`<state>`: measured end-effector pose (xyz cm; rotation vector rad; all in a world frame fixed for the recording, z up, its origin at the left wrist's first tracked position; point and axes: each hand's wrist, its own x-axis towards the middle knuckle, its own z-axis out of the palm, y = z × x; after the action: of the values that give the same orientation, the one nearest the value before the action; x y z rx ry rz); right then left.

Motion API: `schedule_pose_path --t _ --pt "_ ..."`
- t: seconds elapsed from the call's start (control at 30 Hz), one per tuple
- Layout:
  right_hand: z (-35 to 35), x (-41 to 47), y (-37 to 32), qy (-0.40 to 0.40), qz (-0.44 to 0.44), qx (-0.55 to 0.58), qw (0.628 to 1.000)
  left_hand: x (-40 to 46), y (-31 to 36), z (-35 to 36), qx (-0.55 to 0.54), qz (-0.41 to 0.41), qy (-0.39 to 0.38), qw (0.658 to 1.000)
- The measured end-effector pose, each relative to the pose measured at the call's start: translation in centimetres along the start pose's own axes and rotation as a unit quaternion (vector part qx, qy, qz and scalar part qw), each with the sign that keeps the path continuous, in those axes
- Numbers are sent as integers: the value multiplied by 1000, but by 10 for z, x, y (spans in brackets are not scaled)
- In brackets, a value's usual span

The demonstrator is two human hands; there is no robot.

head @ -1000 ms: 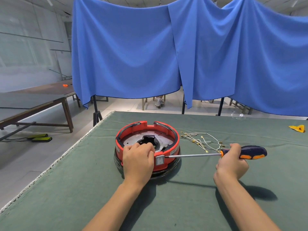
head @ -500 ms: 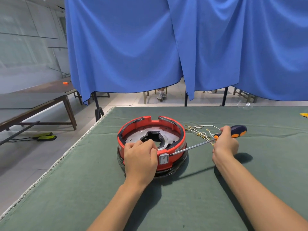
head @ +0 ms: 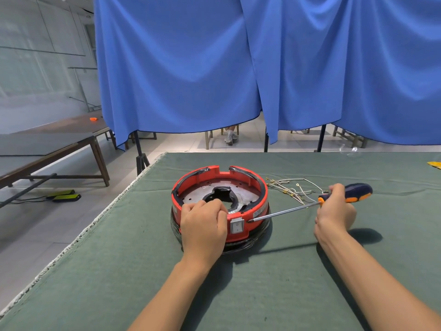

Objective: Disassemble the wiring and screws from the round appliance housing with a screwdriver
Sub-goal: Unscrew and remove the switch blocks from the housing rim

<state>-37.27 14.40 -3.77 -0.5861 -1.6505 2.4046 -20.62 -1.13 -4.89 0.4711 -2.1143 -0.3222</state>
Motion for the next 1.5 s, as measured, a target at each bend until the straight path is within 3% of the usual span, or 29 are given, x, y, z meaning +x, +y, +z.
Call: schedule_pose_path --t 0.43,0.7,1.13,1.5 --pt "-32 -33 -3 46 -58 64 995 -1 2 1 0 -10 5 1000" --pt "-34 -36 1 60 -39 70 995 1 2 1 13 -18 -26 999" --pt "-9 -20 2 51 -10 -14 999 2 2 2 19 -14 -30 999" --pt "21 -13 -8 -12 -28 -86 996 2 1 1 6 -16 -35 999"
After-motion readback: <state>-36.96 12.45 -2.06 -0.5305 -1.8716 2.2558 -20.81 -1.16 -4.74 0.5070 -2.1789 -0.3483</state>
